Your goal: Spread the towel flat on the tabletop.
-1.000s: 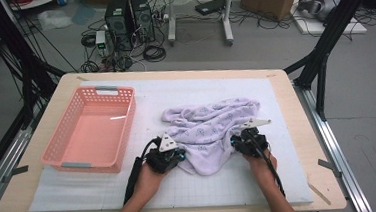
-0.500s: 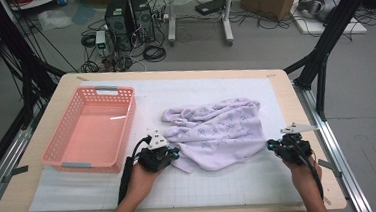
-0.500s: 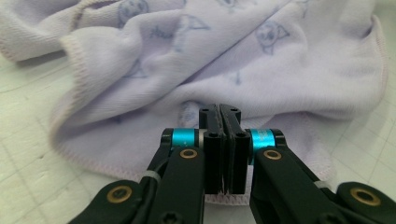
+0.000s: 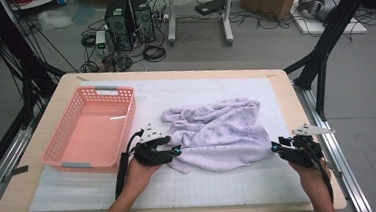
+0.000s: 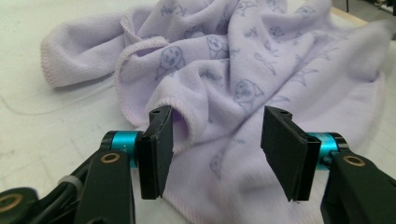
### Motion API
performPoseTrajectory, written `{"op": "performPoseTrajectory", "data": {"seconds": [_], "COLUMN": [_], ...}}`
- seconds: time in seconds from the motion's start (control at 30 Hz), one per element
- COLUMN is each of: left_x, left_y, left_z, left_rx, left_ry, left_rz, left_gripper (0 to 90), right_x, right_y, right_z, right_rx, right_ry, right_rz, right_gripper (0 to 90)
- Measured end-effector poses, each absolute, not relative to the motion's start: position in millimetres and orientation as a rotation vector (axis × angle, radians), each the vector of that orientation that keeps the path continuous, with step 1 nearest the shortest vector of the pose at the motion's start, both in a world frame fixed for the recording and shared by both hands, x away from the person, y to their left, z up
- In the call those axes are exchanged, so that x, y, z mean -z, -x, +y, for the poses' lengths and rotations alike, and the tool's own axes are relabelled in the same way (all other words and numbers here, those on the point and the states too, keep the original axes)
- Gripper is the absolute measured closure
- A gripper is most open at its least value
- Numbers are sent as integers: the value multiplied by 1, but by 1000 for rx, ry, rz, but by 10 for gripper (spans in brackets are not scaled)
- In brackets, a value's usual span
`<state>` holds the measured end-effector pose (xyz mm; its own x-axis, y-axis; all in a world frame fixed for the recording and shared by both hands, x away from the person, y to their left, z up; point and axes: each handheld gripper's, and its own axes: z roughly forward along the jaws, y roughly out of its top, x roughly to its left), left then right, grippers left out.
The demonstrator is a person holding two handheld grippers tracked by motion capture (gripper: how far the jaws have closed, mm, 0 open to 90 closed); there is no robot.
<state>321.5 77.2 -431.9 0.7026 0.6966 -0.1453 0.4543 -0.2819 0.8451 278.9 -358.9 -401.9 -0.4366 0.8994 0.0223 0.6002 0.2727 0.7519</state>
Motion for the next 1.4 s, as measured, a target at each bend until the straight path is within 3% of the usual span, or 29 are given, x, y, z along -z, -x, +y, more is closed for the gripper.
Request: {"op": "performPoseTrajectory", "data": {"seconds": [0.2, 0.3, 0.4, 0.47, 0.53, 0.7, 0.83, 0.97, 1.03, 1.1, 1.2, 1.4], "left_x": [443, 444, 442, 442, 440, 437, 436, 436, 434, 434, 433, 430], "left_y": [-338, -341, -343, -346, -347, -352, -362, -359, -357, -355, -350, -337], "left_z": [53, 44, 47, 51, 54, 64, 75, 71, 70, 70, 71, 82], "left_rx": [-262, -321, -356, -329, -358, -479, -504, -472, -422, -384, -355, -329], "left_ry": [-2027, -2091, -2108, -2078, -2040, -1926, -1893, -1905, -1884, -1879, -1881, -1879], "left_rz": [896, 871, 867, 887, 908, 987, 1048, 1017, 1005, 989, 970, 946], "left_gripper": [409, 431, 641, 767, 814, 868, 872, 865, 741, 582, 476, 453], "right_x": [427, 439, 440, 439, 439, 440, 443, 443, 440, 433, 418, 400], "right_y": [-313, -326, -331, -333, -337, -350, -363, -370, -367, -361, -342, -305], "right_z": [-324, -304, -293, -291, -287, -283, -277, -271, -272, -277, -292, -328], "right_rx": [-1024, -957, -939, -946, -933, -925, -886, -896, -906, -955, -1071, -1177], "right_ry": [-1303, -1274, -1230, -1226, -1200, -1216, -1235, -1277, -1286, -1284, -1279, -1232], "right_rz": [2264, 2352, 2345, 2350, 2338, 2221, 2130, 2057, 2061, 2056, 2013, 1979], "right_gripper": [520, 509, 601, 777, 844, 853, 854, 778, 668, 615, 565, 591]}}
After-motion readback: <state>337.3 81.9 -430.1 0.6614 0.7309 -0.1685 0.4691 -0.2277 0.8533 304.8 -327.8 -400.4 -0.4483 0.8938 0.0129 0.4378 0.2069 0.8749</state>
